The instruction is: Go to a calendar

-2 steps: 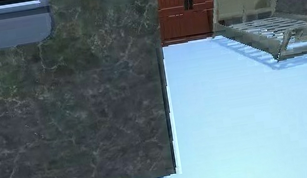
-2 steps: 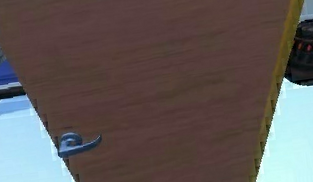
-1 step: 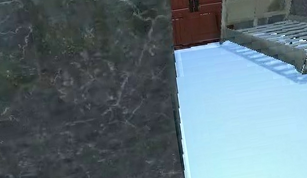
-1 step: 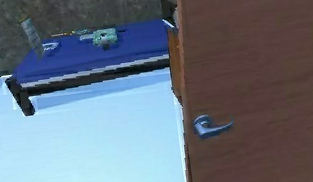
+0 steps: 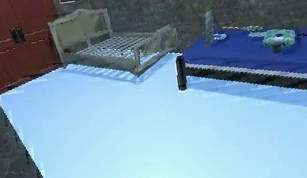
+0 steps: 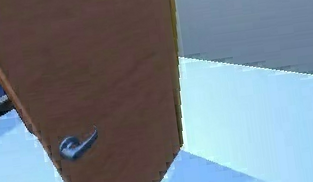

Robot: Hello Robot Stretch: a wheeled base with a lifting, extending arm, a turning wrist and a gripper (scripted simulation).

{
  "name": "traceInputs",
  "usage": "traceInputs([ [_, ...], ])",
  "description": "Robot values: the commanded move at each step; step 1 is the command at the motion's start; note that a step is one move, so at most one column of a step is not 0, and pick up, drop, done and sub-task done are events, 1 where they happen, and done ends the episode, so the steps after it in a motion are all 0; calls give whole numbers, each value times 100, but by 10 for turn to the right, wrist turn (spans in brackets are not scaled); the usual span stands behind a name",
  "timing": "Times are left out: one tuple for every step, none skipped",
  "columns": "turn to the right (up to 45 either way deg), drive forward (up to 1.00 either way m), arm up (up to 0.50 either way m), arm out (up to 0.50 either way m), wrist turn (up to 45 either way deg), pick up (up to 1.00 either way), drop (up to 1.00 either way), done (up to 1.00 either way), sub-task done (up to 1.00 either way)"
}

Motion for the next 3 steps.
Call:
traceInputs([
  [270, 0, 0, 0, 0, 0, 0, 0, 0],
  [0, 60, 0, 0, 0, 0, 0, 0, 0],
  [-60, 0, 0, 0, 0, 0, 0, 0, 0],
])
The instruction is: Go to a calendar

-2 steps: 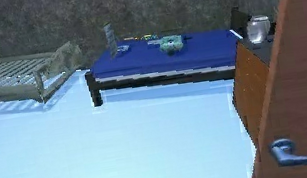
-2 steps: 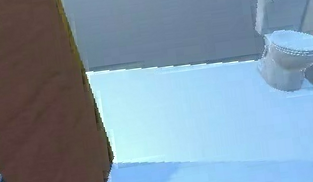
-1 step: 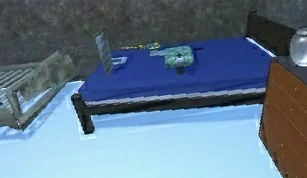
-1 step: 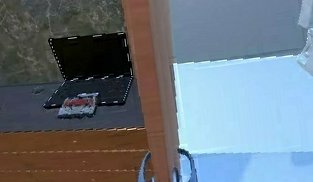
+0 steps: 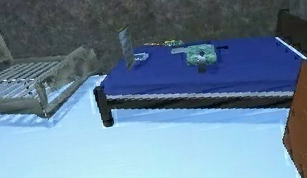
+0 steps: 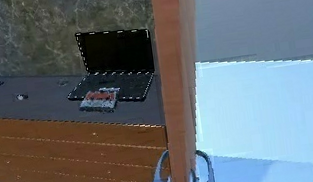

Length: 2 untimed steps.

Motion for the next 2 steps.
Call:
traceInputs([
  [0, 100, 0, 0, 0, 0, 0, 0, 0],
  [-30, 0, 0, 0, 0, 0, 0, 0, 0],
])
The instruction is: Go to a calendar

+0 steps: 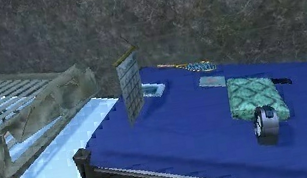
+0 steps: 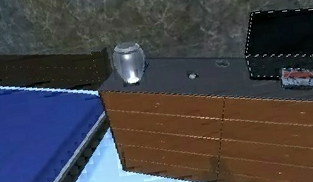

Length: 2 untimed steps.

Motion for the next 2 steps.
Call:
traceInputs([
  [0, 40, 0, 0, 0, 0, 0, 0, 0],
  [0, 0, 0, 0, 0, 0, 0, 100, 0],
])
